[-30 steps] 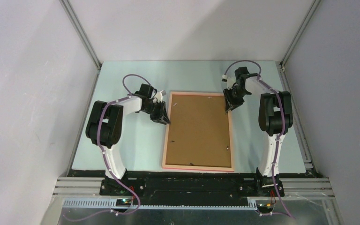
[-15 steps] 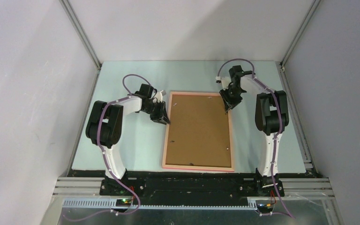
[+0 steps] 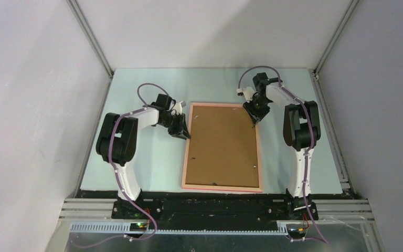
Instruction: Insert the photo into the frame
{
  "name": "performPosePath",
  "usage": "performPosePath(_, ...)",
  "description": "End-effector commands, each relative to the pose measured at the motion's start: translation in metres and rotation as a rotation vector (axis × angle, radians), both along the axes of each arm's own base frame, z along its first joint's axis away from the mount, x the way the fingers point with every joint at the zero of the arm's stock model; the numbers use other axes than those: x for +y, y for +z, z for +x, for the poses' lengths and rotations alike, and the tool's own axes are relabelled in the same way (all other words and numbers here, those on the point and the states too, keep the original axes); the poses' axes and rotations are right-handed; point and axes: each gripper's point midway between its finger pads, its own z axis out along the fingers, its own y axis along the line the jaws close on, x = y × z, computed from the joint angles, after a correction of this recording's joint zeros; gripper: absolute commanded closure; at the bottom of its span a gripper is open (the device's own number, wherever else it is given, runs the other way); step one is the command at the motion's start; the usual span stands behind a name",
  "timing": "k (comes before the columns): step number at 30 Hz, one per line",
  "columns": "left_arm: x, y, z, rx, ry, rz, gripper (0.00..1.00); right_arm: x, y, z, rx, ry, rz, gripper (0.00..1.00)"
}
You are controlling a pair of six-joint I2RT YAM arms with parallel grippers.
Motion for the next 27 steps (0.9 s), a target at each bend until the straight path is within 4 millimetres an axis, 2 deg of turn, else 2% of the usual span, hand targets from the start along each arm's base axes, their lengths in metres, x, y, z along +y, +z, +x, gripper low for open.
performPosePath(1, -0.007, 0.006, 0.01, -0.078, -0.027, -0.003, 1.0, -0.002, -0.022, -0.019, 0.139, -0.015, 0.074, 0.54)
performPosePath(6, -0.006, 0.005, 0.009, -0.072, -0.022, 0.001, 1.0, -0.006, -0.012, -0.008, 0.154, -0.258, 0.225, 0.47)
performPosePath(13, -0.005, 0.005, 0.011, -0.076, -0.018, 0.006, 1.0, -0.003, -0.013, -0.007, 0.156, -0.392, 0.268, 0.45)
performPosePath(20, -0.004, 0.005, 0.011, -0.079, -0.013, 0.012, 1.0, 0.003, -0.012, -0.012, 0.136, -0.379, 0.23, 0.45)
performPosePath(27, -0.002, 0.005, 0.011, -0.078, -0.007, 0.016, 1.0, 0.004, -0.021, -0.023, 0.11, -0.32, 0.116, 0.46)
